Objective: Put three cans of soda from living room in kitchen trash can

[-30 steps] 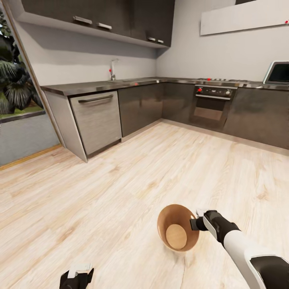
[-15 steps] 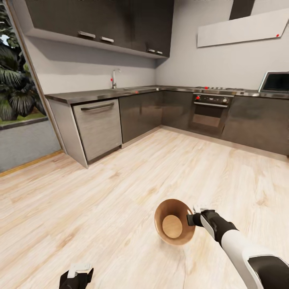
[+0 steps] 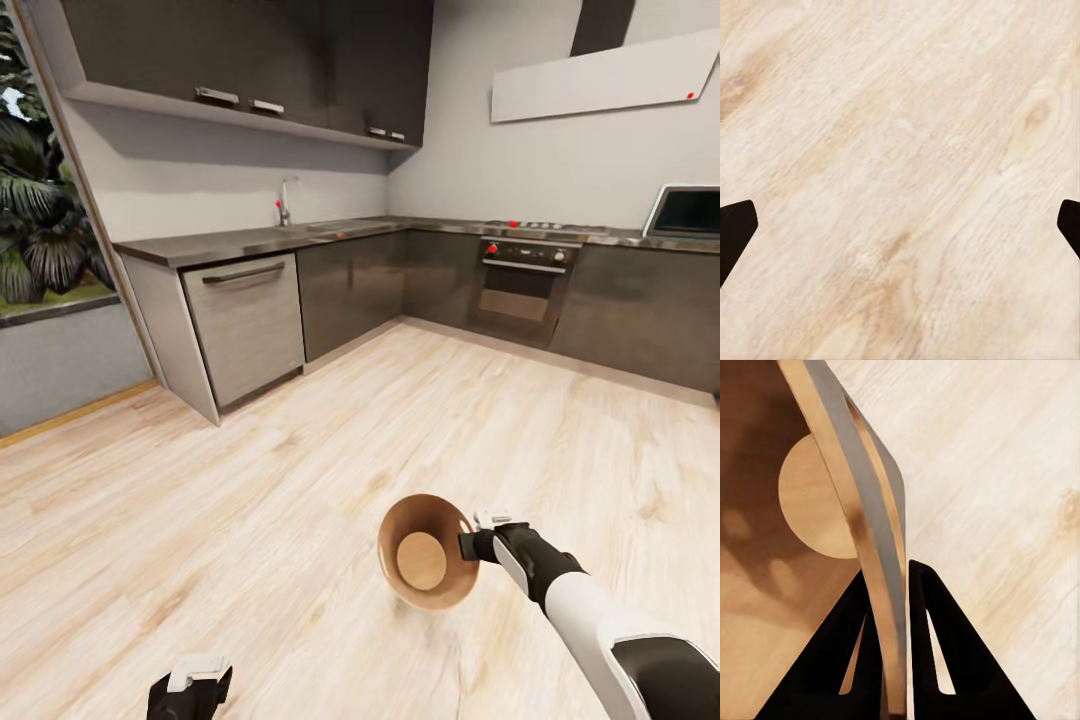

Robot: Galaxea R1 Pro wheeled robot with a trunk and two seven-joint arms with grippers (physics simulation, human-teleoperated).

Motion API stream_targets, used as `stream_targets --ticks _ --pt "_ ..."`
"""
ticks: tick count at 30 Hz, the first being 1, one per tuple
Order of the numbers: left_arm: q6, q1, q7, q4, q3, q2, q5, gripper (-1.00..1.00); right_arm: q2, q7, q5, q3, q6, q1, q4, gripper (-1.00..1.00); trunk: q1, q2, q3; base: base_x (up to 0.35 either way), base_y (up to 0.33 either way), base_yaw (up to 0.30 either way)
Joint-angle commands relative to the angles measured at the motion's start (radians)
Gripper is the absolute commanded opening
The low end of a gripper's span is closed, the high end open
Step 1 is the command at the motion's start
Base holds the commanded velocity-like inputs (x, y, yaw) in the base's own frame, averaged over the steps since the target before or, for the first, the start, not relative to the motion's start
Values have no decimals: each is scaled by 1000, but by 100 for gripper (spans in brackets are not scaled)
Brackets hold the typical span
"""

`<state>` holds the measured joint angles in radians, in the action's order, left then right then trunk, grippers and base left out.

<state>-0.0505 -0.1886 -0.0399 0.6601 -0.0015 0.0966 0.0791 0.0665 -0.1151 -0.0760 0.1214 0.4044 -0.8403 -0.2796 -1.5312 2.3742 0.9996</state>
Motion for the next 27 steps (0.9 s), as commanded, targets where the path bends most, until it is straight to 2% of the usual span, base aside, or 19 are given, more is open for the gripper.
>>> stream_targets --ticks 1,27 --pt "-1 0 0 0 0 0 0 100 0 -7 -8 -5 0 0 -1 -100 4 -7 -3 0 0 0" --pt "-6 0 -6 0 0 4 2 100 -7 -9 -8 -8 -5 0 -1 -100 104 -189 -85 0 0 0"
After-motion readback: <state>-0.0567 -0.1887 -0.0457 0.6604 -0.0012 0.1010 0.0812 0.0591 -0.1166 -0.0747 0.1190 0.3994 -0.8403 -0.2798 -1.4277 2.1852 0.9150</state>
